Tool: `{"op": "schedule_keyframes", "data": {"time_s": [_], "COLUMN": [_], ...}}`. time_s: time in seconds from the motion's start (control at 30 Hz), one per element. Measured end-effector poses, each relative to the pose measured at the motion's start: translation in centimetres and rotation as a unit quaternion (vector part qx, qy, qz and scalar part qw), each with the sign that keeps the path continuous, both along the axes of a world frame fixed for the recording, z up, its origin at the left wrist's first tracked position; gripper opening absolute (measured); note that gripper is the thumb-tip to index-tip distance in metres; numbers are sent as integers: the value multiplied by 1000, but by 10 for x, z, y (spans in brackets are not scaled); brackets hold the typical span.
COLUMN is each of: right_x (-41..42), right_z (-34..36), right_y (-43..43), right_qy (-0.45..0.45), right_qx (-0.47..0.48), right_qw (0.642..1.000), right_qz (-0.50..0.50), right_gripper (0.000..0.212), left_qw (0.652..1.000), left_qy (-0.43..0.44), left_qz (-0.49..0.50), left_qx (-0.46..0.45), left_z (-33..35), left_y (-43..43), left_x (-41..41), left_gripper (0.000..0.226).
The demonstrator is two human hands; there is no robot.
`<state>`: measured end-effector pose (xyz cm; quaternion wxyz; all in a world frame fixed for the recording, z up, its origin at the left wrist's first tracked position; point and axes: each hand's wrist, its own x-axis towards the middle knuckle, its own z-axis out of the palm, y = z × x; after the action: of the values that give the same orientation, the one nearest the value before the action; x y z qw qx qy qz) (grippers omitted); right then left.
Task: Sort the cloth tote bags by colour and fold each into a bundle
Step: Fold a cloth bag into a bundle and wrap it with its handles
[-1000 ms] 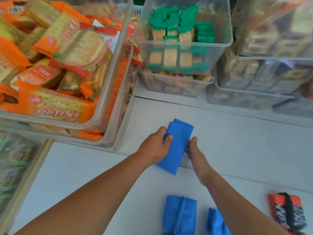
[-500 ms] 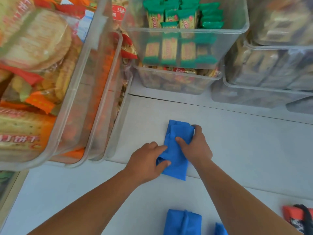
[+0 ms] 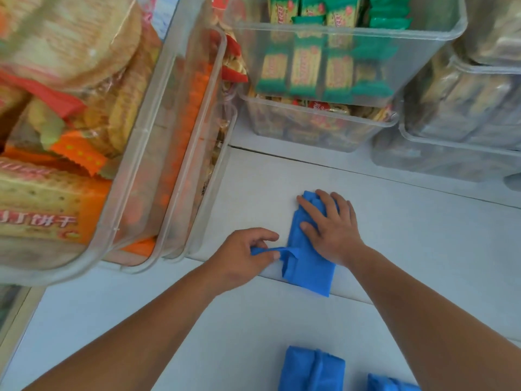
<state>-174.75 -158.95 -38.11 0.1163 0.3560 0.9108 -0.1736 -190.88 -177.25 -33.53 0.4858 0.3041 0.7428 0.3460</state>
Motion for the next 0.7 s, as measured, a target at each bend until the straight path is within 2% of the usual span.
{"op": "schedule_keyframes", "data": {"time_s": [0.07,0.13,0.2,0.27,0.33,0.37,0.43,0.5,0.57,0.7], "right_x": [-1,-2,-3,-3,-4,-4,-5,-5,-5,-4], "right_z": [-1,-1,1,2,3,3,2,0,-1,3], "right_y": [-1,-3,-4,-5,-5,-5,-4,-3,-3,2], "right_qy": [-9,-11,-9,-19,-30,-31,-23,-3,10,27], "right_qx": [3,6,6,7,5,3,4,12,10,-28], "right_qw": [1000,1000,1000,1000,1000,999,1000,1000,1000,998], "right_qz": [-5,-10,-12,-10,-8,-7,-10,-14,-18,-47], "right_gripper": [70,68,68,68,68,68,66,62,57,51], "left_qw": [996,988,982,983,977,961,913,866,841,876], "left_qy": [-64,-87,-57,25,181,272,384,388,380,324], "left_qz": [61,129,178,181,94,34,-100,-254,-339,-333], "left_qx": [-9,-12,-13,-23,-61,-37,97,185,183,130], "left_z": [12,18,15,8,6,11,23,21,1,-34], "left_y": [-9,-16,-20,-23,-26,-28,-22,-13,-9,-8], "left_x": [-16,-26,-23,-11,2,8,21,38,50,47], "left_gripper": [29,34,36,41,52,58,61,48,40,55]}}
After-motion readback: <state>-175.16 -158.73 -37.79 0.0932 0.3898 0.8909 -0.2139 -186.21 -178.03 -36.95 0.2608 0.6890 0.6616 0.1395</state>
